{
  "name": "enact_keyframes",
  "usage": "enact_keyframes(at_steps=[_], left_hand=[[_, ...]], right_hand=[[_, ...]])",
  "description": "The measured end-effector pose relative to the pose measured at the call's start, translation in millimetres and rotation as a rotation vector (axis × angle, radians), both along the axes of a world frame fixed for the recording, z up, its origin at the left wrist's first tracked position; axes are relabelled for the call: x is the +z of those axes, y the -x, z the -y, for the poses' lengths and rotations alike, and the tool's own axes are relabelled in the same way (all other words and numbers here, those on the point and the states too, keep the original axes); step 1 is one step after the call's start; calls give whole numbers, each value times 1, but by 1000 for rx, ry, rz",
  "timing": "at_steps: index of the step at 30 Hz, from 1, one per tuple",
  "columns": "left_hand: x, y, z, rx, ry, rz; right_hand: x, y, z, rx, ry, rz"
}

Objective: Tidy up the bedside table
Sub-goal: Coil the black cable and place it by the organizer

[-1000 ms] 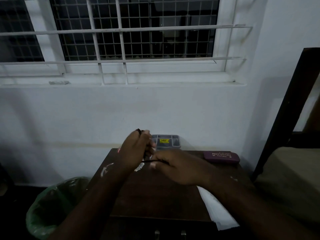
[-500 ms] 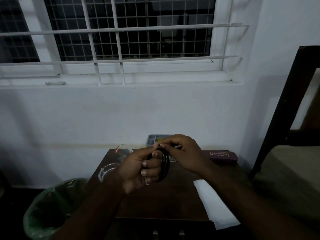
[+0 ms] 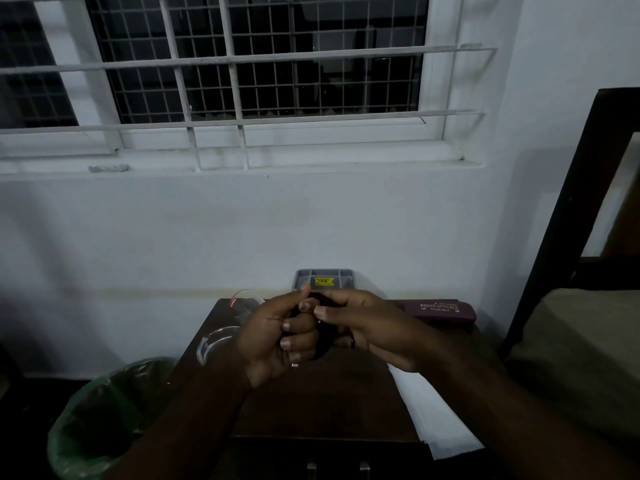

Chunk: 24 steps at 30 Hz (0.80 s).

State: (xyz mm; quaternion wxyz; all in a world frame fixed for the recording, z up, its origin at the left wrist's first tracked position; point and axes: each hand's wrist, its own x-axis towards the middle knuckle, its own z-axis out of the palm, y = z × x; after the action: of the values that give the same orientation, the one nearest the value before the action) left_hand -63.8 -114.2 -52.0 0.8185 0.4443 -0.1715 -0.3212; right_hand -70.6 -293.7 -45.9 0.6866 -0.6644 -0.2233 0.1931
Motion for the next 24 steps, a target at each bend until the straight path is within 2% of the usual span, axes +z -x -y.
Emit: enact_keyframes(at_steps=[6,9,11,15,24], left_hand=[[7,2,-4,20,-34,-25],[8,4,-2,93,-92,-1],[8,4,-1,192,-127,49],[5,1,2,421,-278,259],[-4,-6,9,657,-460,472]], right_hand=[[-4,-2,3,-116,22,58],[-6,-1,-3,-218,42,94],[-6,-1,-6,-280,26,102],[-5,-3,-6,-301,-5,104],[-10,-7,-7,-312,-134,98]])
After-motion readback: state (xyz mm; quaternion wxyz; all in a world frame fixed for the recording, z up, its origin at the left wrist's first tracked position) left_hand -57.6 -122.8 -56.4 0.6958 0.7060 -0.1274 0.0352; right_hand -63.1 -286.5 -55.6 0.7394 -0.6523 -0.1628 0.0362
